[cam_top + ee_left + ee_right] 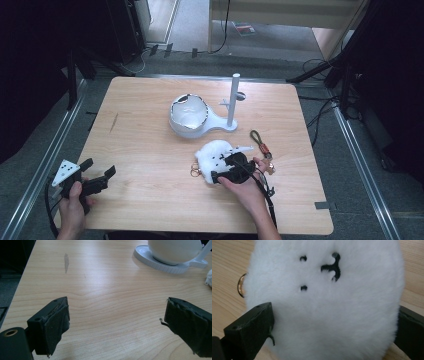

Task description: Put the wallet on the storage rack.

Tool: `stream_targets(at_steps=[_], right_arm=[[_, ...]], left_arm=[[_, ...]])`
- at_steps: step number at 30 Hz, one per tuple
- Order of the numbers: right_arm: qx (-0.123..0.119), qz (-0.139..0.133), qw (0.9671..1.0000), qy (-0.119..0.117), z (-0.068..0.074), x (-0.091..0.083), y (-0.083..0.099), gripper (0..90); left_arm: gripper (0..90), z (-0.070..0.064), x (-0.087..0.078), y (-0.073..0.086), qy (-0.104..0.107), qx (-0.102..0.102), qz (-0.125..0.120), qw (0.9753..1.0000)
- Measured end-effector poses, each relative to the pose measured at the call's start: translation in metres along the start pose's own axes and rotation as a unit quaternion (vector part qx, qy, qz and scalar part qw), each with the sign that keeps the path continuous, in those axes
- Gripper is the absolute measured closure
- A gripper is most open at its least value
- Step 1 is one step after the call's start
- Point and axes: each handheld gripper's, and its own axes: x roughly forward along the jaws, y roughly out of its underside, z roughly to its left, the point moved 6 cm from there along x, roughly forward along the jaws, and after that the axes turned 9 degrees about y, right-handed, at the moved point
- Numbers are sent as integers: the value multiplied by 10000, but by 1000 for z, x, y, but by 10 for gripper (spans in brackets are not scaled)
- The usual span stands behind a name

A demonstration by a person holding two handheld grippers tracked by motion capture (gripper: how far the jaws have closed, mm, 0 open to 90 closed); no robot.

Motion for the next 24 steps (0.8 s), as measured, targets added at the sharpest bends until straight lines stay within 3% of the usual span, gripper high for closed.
stream_targets(at_steps=[4, 11, 14, 15, 16, 18, 19, 20, 21, 23, 24], right_arm=[[-88, 2, 9994, 337, 6, 2, 1, 4], [-114, -160, 9993, 330, 11, -2, 2, 152], [-118, -191, 9993, 292, 14, -5, 2, 277], [-118, -191, 9993, 292, 14, -5, 2, 277], [-60, -193, 9996, 199, 16, -7, 1, 400], [-45, -193, 9997, 147, 17, -8, 1, 449], [-18, -200, 9998, 77, 20, -9, 1, 538], [-18, -200, 9998, 77, 20, -9, 1, 538], [124, -156, 9998, 24, 22, -9, 1, 609], [165, -160, 9997, -41, 21, -10, 0, 633], [372, -97, 9990, -244, 20, -11, 0, 728]], left_arm=[[72, 0, 0, 0, -21, 4, 18, 10000], [71, -1, 1, 1, -15, 26, 68, 10000], [72, -2, 1, 1, -8, 21, 70, 10000], [71, -2, 1, 1, -8, 21, 70, 10000], [72, -1, 1, 1, -13, 32, 71, 10000], [72, -2, 1, 1, -11, 30, 73, 10000], [72, -2, 1, 1, -10, 31, 75, 10000], [72, -2, 1, 1, -10, 31, 75, 10000], [71, -1, 1, 1, -11, 28, 77, 10000], [72, -1, 1, 1, -5, 23, 83, 10000], [72, -1, 1, 1, 5, 15, 97, 10000]])
